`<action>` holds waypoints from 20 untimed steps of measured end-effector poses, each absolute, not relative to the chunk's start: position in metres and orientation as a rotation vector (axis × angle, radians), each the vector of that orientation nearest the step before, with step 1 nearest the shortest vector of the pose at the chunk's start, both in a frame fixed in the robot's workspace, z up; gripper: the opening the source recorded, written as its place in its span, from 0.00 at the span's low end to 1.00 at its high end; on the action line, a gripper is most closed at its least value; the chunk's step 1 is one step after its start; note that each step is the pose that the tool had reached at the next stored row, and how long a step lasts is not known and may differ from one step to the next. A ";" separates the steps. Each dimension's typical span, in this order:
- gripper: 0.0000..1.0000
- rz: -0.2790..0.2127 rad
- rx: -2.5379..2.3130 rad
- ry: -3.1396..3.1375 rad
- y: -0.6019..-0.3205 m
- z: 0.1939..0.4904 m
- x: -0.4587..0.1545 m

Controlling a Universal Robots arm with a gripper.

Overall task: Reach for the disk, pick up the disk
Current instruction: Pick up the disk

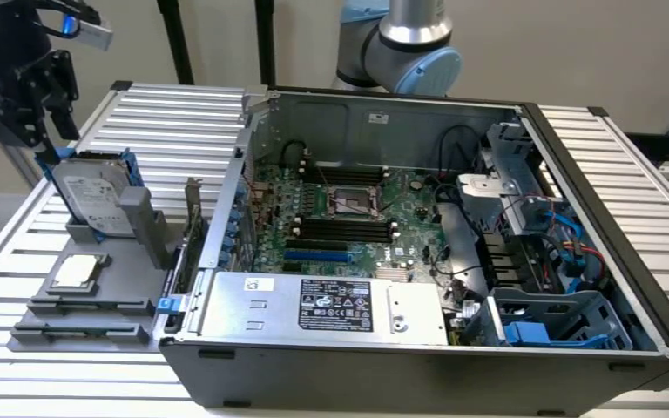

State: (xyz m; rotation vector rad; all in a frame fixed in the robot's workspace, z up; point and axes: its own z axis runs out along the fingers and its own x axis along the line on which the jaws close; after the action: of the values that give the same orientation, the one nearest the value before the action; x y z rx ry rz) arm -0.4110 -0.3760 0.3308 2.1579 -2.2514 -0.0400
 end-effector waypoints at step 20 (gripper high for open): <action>0.54 -0.019 2.199 -2.230 -0.380 0.301 -0.414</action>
State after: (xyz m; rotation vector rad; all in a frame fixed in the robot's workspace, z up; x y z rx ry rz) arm -0.4143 -0.3795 0.3009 2.1990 -2.2303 -0.0195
